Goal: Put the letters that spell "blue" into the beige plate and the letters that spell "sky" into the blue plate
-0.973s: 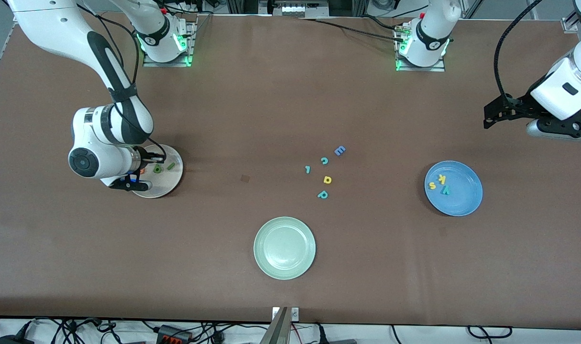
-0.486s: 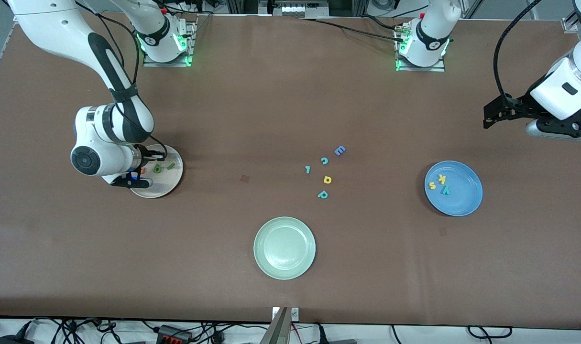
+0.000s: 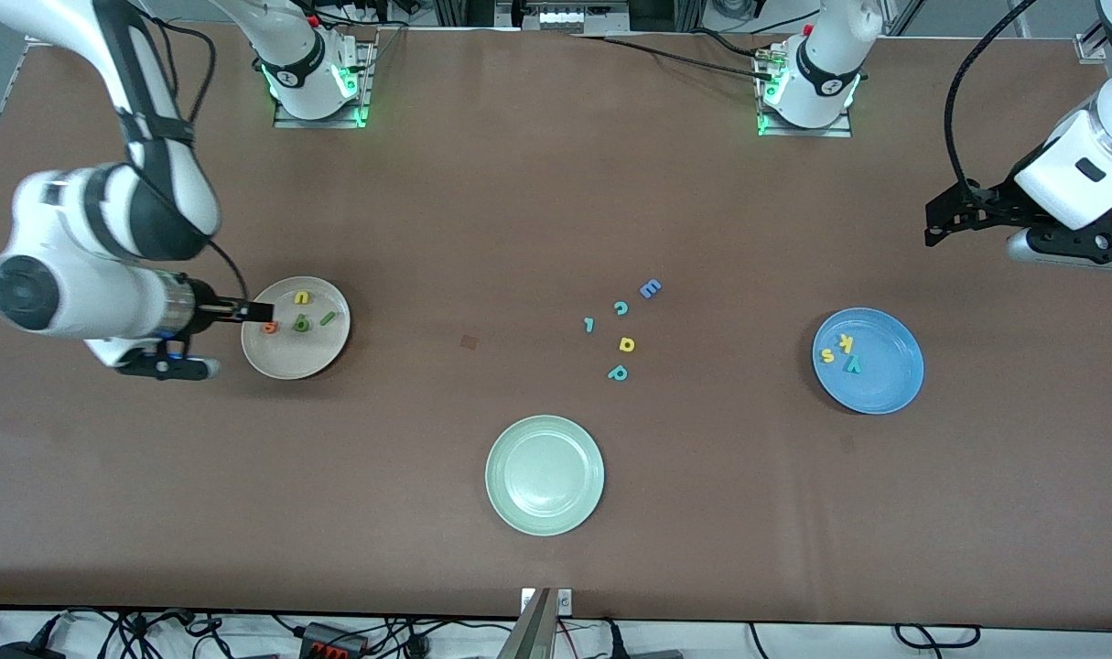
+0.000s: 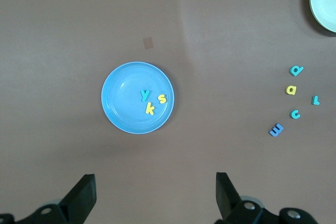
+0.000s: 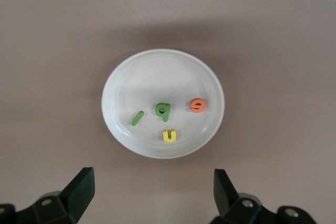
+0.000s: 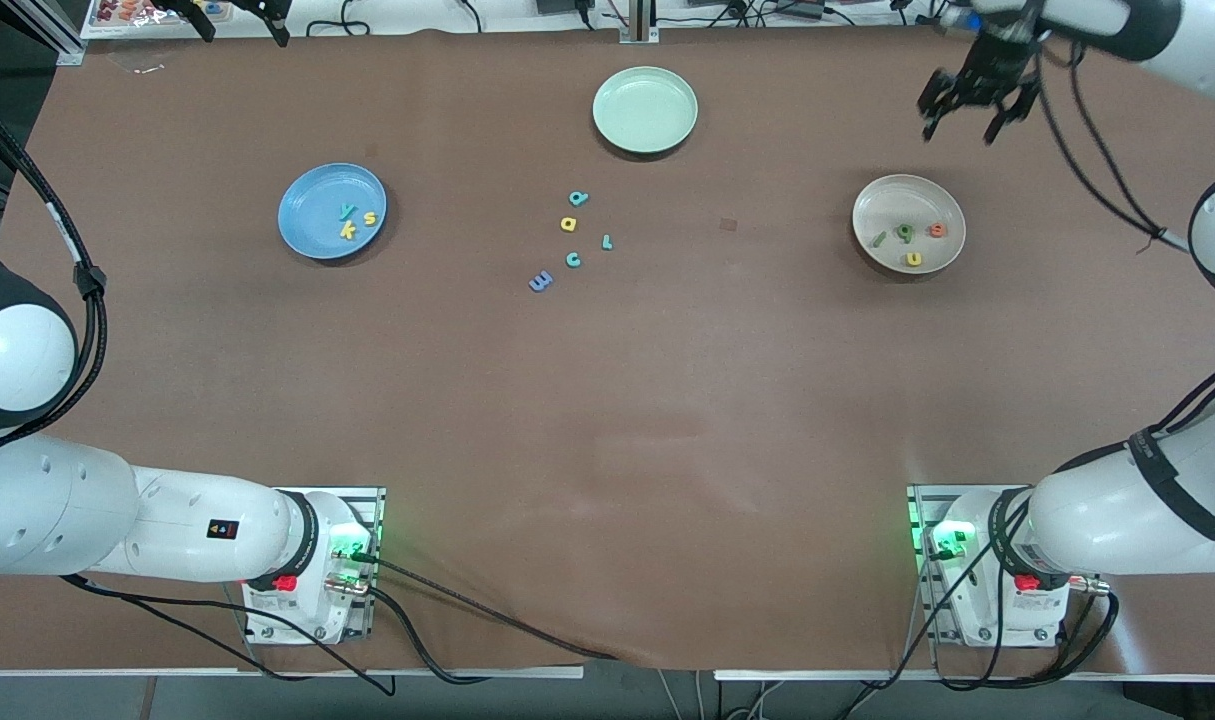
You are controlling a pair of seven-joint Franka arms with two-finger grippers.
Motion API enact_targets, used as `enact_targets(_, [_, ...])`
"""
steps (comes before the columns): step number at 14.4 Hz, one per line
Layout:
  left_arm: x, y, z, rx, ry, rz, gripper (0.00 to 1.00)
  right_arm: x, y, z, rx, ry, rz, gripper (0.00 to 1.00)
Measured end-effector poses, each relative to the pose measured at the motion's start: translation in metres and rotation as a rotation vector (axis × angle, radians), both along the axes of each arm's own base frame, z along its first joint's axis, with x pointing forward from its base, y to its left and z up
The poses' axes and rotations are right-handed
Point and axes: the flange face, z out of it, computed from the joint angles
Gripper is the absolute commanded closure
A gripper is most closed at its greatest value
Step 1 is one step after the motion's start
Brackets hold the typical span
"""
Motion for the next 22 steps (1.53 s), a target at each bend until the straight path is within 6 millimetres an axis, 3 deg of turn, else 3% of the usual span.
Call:
enact_targets(4, [0.000,0.000,0.000,0.000,0.000,0.000,0.00,0.020,-0.017,0.072,0.007,-0.098,0.002,0.00])
enact_targets(9, [0.000,0.000,0.000,0.000,0.000,0.000,0.00,0.025,-0.054,0.155,0.002,-0.178,0.044,0.00])
enact_targets(12, [0.000,0.000,0.000,0.000,0.000,0.000,0.00,0.024,-0.057,0.177,-0.003,-0.218,0.045,0.00])
enact_targets(17, [0.000,0.000,0.000,0.000,-0.001,-0.002,0.00,-0.002,-0.078,0.223,-0.022,-0.350,0.088,0.00])
enact_targets(19, [0.000,0.000,0.000,0.000,-0.001,-0.003,0.00,-0.015,-0.088,0.223,-0.020,-0.323,0.078,0.00])
enact_targets(22, [-0.001,0.000,-0.001,0.001,0.010,-0.004,0.00,-0.019,-0.085,0.212,-0.016,-0.289,0.066,0.00])
